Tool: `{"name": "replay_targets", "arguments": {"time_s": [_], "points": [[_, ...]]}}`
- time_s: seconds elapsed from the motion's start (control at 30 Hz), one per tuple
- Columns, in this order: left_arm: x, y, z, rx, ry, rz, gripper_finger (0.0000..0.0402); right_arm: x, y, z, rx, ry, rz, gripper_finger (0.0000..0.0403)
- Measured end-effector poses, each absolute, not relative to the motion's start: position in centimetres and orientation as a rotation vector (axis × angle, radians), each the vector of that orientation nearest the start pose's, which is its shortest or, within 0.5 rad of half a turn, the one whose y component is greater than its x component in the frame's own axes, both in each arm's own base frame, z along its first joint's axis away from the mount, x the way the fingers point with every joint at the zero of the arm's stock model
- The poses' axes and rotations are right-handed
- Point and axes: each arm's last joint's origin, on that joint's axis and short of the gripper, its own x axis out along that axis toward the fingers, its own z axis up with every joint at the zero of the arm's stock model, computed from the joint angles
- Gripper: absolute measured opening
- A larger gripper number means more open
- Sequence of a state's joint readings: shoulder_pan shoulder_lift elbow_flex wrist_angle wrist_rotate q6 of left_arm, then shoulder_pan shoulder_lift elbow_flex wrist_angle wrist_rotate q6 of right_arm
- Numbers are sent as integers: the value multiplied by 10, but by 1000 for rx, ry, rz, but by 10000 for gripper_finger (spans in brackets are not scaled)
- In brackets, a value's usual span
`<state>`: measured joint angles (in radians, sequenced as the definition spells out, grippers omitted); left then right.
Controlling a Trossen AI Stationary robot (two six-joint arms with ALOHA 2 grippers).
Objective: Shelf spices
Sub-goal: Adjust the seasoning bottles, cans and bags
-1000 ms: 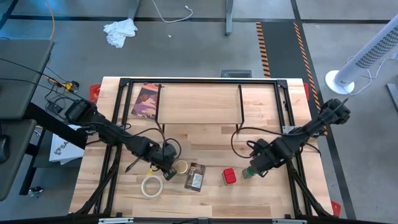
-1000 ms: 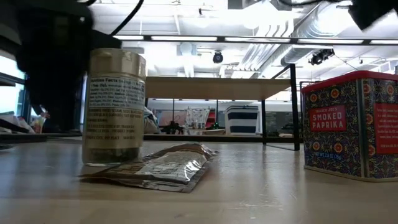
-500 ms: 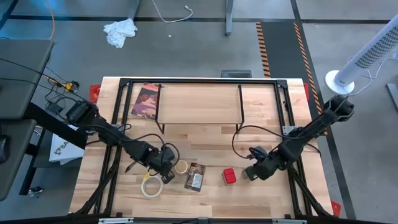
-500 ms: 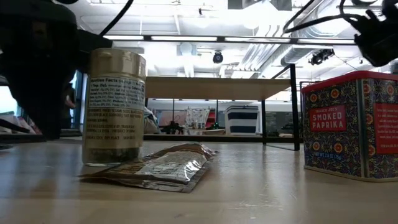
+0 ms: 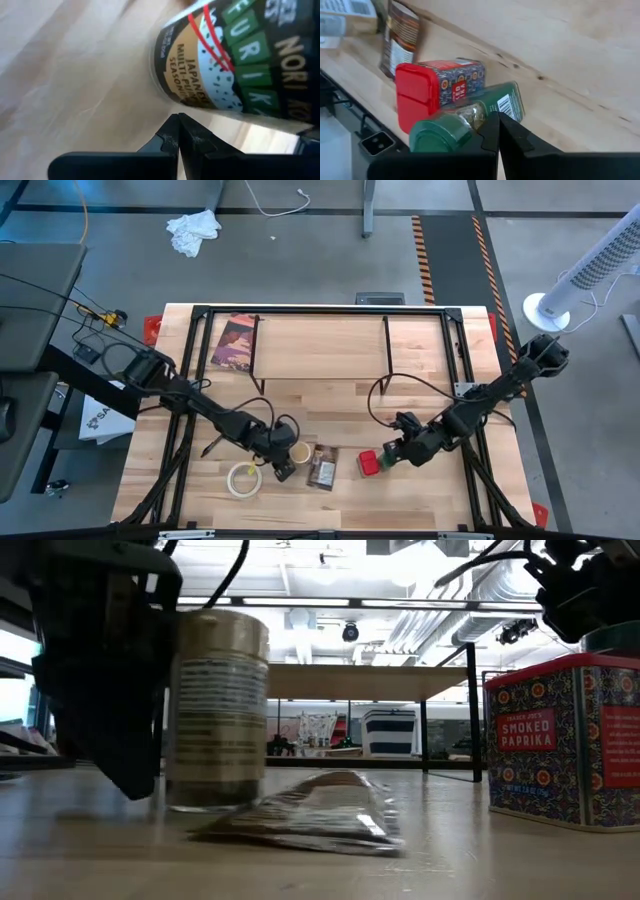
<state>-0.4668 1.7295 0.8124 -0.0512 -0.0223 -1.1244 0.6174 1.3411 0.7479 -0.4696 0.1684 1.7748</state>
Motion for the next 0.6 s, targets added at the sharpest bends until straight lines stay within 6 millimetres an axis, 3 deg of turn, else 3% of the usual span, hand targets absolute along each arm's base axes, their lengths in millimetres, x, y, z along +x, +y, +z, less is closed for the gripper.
{"name": "replay_targets", "arguments": {"time_s": [0.37,0.6], "points": [[291,-137,131,-817,944,137,0,214,129,194,1233,845,-547,0],[298,-138,137,-779,865,41,0,220,117,200,1127,811,-496,0]]}}
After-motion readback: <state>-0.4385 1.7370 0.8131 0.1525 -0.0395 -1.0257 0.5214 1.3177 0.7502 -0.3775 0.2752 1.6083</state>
